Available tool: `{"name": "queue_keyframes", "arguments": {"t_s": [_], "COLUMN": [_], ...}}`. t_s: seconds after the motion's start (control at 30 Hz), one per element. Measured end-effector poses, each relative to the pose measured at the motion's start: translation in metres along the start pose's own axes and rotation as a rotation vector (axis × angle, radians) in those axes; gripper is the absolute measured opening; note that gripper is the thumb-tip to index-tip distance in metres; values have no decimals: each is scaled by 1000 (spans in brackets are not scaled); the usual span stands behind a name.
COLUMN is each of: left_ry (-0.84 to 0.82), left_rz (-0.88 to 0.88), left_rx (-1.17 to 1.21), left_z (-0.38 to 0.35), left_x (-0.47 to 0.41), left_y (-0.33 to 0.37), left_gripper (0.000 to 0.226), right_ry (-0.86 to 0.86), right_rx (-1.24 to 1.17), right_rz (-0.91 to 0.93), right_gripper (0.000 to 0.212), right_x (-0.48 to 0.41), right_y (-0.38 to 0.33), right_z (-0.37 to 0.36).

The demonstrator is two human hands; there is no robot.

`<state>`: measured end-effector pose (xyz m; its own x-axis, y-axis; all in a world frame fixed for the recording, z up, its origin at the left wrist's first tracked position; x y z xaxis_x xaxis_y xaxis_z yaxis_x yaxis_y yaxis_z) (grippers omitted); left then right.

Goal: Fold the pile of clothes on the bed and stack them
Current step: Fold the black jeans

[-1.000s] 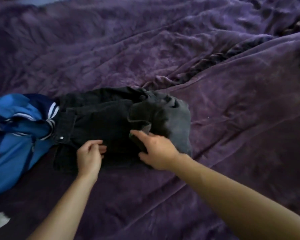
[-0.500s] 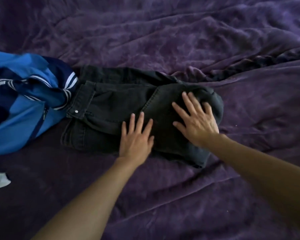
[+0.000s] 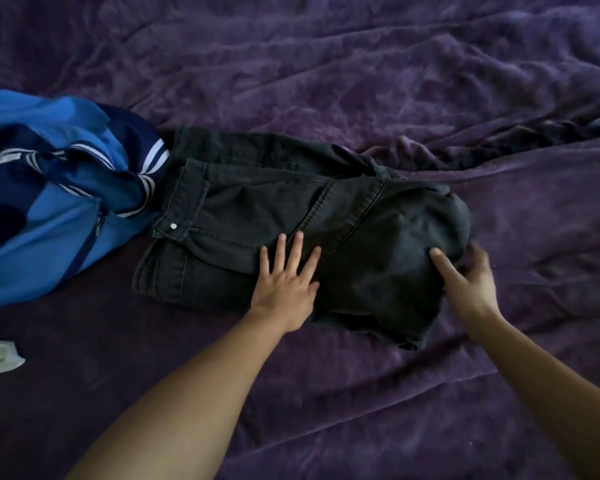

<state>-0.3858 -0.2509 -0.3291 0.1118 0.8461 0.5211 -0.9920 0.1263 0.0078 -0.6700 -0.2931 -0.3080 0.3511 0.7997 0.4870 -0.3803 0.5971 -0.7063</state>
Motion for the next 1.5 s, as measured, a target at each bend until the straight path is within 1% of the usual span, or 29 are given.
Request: {"name": "queue_keyframes", "arguments": {"t_s": [0.03,0.07,0.1,0.17,0.2,0.27,0.33,0.37,0.4,0.47,0.57,0.63,0.67,0.7,0.77,0.8,0.83,0.87,0.9,0.97,1.0,1.03,1.1,1.13,1.27,1.37,1.4,1.43,1.5], "left_ry": [22,35,37,24,27,105,296,409,503,616,678,710,732,753,796,823,835,809,742,550,463,394,319,301,207,168,178,233,491], "left_rz": [-4,-8,-18,-65,-89,-79,50,149,252,433,604,691,732,768,786,752,692,615,530,404,378,372,377,373,371,357,355,362,373], "left_rx": [-4,-6,3,64,146,469,838,947,1002,1040,1104,1140,1147,1145,1103,1055,968,847,714,525,477,451,420,398,401,381,348,324,321], "left_z": [-1,-2,-1,6,12,29,47,53,56,53,38,29,26,24,28,33,41,49,56,60,56,46,17,2,-36,-28,-18,-4,33], "left_x": [0,0,1,6,10,23,46,60,74,101,134,150,156,159,160,157,151,141,129,98,83,71,60,60,53,45,47,51,50], "left_y": [0,-1,-3,-9,-13,-25,-47,-62,-80,-117,-171,-198,-208,-214,-218,-213,-205,-193,-180,-163,-161,-166,-181,-187,-197,-200,-200,-200,-203], "left_gripper": [63,63,63,63,61,57,47,40,33,24,20,20,21,21,23,26,30,37,45,55,57,59,62,63,64,65,65,63,49], "right_ry": [-60,-72,-63,-20,-6,26,42,26,-6,-89,-192,-334,-435,-549,-751,-787,-762,-675,-539,-264,-182,-150,-168,-195,-236,-247,-256,-261,-264], "right_rx": [-182,-306,-362,-398,-419,-384,-280,-245,-210,-109,122,196,218,209,52,-50,-123,-116,-46,179,323,472,746,828,988,1069,1070,1062,1051], "right_rz": [-128,-194,-209,-168,-133,-36,116,191,256,364,505,519,490,423,230,173,205,351,573,994,1099,1092,904,840,863,819,804,797,792], "right_gripper": [66,60,56,59,64,72,65,58,54,50,46,47,49,51,46,38,33,32,33,32,33,37,51,58,67,67,67,68,68], "right_x": [5,7,9,15,20,36,59,70,80,99,124,136,142,145,148,146,144,139,131,110,96,81,52,43,34,20,17,15,15], "right_y": [8,9,3,-16,-32,-74,-126,-152,-175,-213,-247,-253,-251,-249,-243,-241,-240,-238,-237,-231,-225,-219,-204,-196,-165,-159,-158,-157,-157], "right_z": [-6,-10,-11,-5,-2,1,-11,-25,-45,-95,-183,-242,-267,-287,-309,-311,-306,-297,-285,-258,-247,-239,-230,-230,-266,-284,-284,-283,-281]}}
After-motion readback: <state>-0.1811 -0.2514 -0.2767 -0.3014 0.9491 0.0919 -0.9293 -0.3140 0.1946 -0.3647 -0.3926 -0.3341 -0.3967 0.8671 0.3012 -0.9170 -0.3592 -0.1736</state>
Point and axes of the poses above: each hand's wrist, its own x-axis away from the middle knuckle, its own z-axis out of the back of the hand, y = z × x, the point moved 2 cm from there along -x, towards the middle knuckle, and after that the axes turned 4 degrees about -x, right-handed, at the moved point
